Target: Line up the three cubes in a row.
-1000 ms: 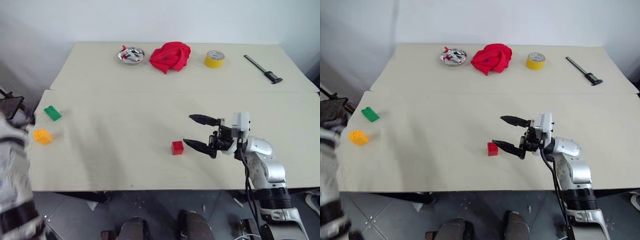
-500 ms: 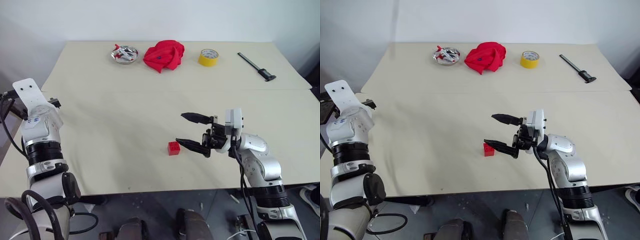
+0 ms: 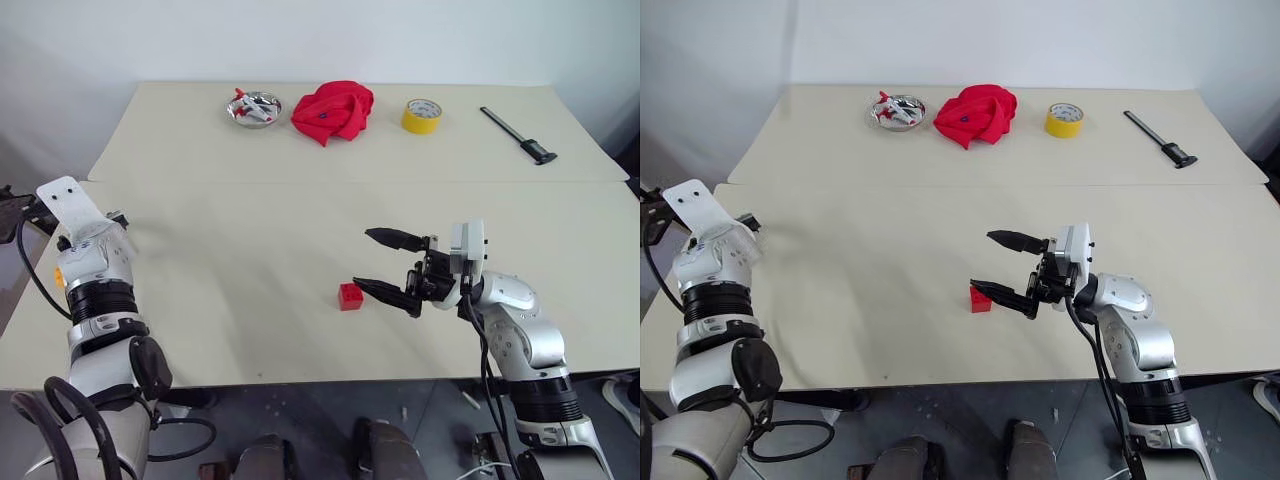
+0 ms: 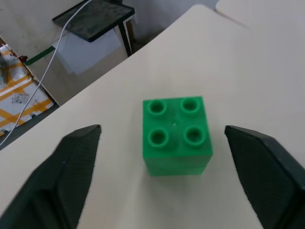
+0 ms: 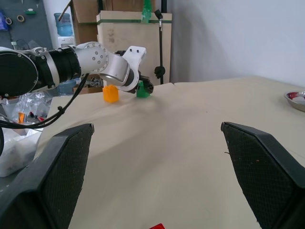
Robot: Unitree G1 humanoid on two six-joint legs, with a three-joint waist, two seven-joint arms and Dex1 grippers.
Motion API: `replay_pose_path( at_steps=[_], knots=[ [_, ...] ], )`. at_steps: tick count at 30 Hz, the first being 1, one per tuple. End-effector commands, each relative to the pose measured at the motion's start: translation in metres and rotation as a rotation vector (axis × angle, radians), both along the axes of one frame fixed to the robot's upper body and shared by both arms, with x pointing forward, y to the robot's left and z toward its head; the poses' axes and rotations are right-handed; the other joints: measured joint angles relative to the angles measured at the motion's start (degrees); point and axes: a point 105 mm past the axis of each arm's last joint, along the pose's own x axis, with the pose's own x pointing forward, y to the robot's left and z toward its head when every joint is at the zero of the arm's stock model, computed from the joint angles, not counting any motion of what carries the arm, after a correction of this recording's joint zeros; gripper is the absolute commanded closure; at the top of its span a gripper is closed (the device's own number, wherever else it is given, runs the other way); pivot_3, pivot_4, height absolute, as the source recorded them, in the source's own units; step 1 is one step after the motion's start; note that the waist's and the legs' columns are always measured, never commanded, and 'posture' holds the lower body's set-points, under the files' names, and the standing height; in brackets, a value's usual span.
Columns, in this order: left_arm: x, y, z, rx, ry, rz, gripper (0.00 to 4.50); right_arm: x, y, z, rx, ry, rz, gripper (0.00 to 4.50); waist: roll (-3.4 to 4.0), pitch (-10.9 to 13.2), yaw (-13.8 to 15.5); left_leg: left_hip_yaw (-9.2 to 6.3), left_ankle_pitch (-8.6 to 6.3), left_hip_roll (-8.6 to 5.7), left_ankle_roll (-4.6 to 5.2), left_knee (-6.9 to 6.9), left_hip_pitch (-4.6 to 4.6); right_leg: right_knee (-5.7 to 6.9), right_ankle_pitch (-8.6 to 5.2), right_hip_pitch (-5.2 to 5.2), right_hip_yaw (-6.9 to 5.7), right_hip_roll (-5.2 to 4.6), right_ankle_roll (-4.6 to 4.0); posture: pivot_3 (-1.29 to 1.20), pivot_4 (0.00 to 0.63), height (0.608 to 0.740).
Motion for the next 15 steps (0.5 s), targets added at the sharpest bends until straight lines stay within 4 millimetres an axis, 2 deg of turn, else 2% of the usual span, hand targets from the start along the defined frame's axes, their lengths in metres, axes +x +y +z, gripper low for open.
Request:
replay_pose_path(
  at_steps=[1, 3, 5, 8, 10, 12, 14, 15],
  knots=[
    [0.002, 0.006, 0.024, 0.038, -0.071, 0.000, 1.56, -0.006, -0.004, 0.011, 0.009, -0.068, -0.014, 0.00, 0.00, 0.0, 0.1, 0.00, 0.00, 0.00, 0.00, 0.00, 0.00, 0.00, 0.00, 0.00, 0.00, 0.00, 0.00, 0.00, 0.150, 0.740],
    [0.003, 0.006, 0.023, 0.025, -0.079, -0.011, 2.15, -0.006, -0.004, 0.010, 0.009, -0.067, -0.016, 0.00, 0.00, 0.0, 0.3, 0.00, 0.00, 0.00, 0.00, 0.00, 0.00, 0.00, 0.00, 0.00, 0.00, 0.00, 0.00, 0.00, 0.150, 0.740],
    [0.008, -0.002, 0.034, 0.050, -0.160, -0.099, 2.79, -0.007, -0.005, 0.010, 0.008, -0.071, -0.026, 0.00, 0.00, 0.0, 0.4, 0.00, 0.00, 0.00, 0.00, 0.01, 0.00, 0.00, 0.00, 0.00, 0.00, 0.00, 0.00, 0.00, 0.150, 0.740],
    [0.012, -0.034, 0.061, 0.218, -0.258, -0.405, 2.79, -0.007, -0.011, 0.011, 0.003, -0.080, -0.051, 0.00, 0.00, 0.0, 0.4, -0.01, 0.00, 0.00, 0.00, 0.02, -0.01, 0.01, 0.00, 0.00, 0.00, 0.00, 0.00, 0.00, 0.150, 0.740],
    [0.005, -0.068, 0.073, 0.210, -0.361, -0.679, 2.79, -0.007, -0.021, 0.010, -0.017, -0.079, -0.081, 0.00, 0.00, 0.0, 0.3, 0.03, 0.00, 0.00, 0.00, -0.02, -0.01, 0.00, 0.00, -0.03, 0.01, 0.00, 0.00, 0.00, 0.150, 0.740],
    [-0.016, -0.108, 0.082, 0.188, -0.467, -1.021, 2.79, -0.008, -0.031, 0.007, -0.042, -0.073, -0.104, 0.00, 0.00, 0.0, 0.4, 0.02, -0.01, 0.00, -0.01, -0.01, -0.01, 0.00, 0.00, -0.03, 0.02, 0.00, 0.00, 0.00, 0.150, 0.740],
    [-0.050, -0.145, 0.072, 0.159, -0.455, -1.381, 2.79, -0.011, -0.042, 0.002, -0.084, -0.069, -0.125, 0.00, 0.00, 0.0, 0.3, 0.03, -0.01, 0.02, -0.02, -0.01, -0.01, -0.04, 0.00, -0.02, 0.03, 0.00, 0.00, 0.00, 0.150, 0.740],
    [-0.065, -0.156, 0.066, 0.136, -0.428, -1.502, 2.79, -0.012, -0.046, 0.000, -0.100, -0.069, -0.134, 0.00, 0.01, 0.0, 0.2, 0.05, -0.02, 0.05, -0.04, -0.02, -0.02, -0.07, -0.01, -0.03, 0.03, 0.01, 0.00, 0.00, 0.150, 0.740]
  ],
)
